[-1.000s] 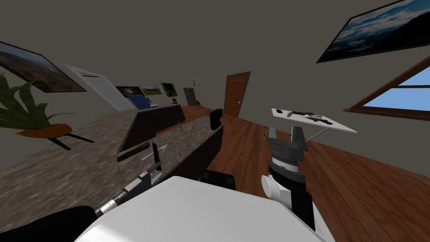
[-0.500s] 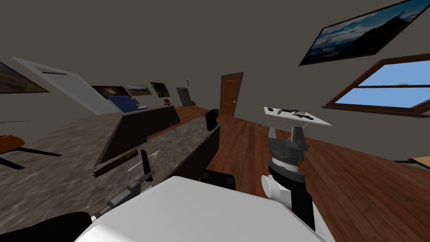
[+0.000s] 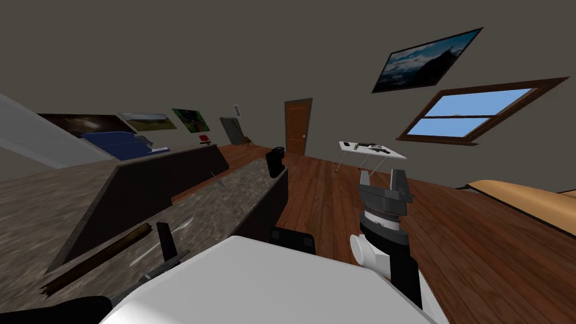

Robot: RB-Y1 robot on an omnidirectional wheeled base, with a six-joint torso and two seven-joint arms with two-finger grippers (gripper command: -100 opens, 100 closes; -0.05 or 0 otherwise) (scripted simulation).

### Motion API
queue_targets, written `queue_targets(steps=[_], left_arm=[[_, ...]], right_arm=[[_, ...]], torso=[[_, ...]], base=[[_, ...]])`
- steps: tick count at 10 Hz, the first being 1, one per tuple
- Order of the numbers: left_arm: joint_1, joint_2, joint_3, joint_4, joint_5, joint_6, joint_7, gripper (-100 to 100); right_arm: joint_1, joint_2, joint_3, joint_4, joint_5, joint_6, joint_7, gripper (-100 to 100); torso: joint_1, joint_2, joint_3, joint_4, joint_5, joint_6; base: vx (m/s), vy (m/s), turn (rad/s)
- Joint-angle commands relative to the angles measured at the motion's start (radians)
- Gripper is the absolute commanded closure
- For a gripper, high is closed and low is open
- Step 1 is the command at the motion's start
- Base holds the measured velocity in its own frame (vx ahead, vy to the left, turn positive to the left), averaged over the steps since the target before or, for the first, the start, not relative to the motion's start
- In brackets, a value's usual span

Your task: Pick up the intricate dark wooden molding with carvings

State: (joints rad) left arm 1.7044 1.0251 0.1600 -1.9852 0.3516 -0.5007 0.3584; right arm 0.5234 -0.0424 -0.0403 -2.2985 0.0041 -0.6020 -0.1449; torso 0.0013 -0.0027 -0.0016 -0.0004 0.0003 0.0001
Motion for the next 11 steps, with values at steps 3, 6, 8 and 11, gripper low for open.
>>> queue_targets(steps=[3, 6, 8, 11], left_arm=[[0.102, 0.085, 0.002, 0.059, 0.061, 0.028, 0.007, -100], [0.182, 0.136, -0.001, 0.094, 0.103, 0.05, 0.004, -100], [0.218, 0.16, -0.002, 0.109, 0.122, 0.06, 0.002, -100], [0.306, 0.225, -0.005, 0.147, 0.171, 0.086, -0.001, -100]], right_arm=[[0.0, 0.0, 0.0, 0.0, 0.0, 0.0, 0.0, 0], [0.0, 0.0, 0.0, 0.0, 0.0, 0.0, 0.0, 0], [0.0, 0.0, 0.0, 0.0, 0.0, 0.0, 0.0, 0], [0.0, 0.0, 0.0, 0.0, 0.0, 0.0, 0.0, 0]], torso=[[0.0, 0.001, 0.0, 0.0, 0.0, 0.0], [0.001, 0.0, 0.0, 0.0, 0.0, -0.001], [-0.001, 0.001, 0.0, 0.0, 0.0, -0.001], [0.001, -0.001, 0.0, 0.0, 0.0, 0.0]], base=[[0.035, 0.04, -0.228], [0.039, 0.043, -0.227], [0.021, 0.028, -0.169], [0.036, 0.048, -0.272]])
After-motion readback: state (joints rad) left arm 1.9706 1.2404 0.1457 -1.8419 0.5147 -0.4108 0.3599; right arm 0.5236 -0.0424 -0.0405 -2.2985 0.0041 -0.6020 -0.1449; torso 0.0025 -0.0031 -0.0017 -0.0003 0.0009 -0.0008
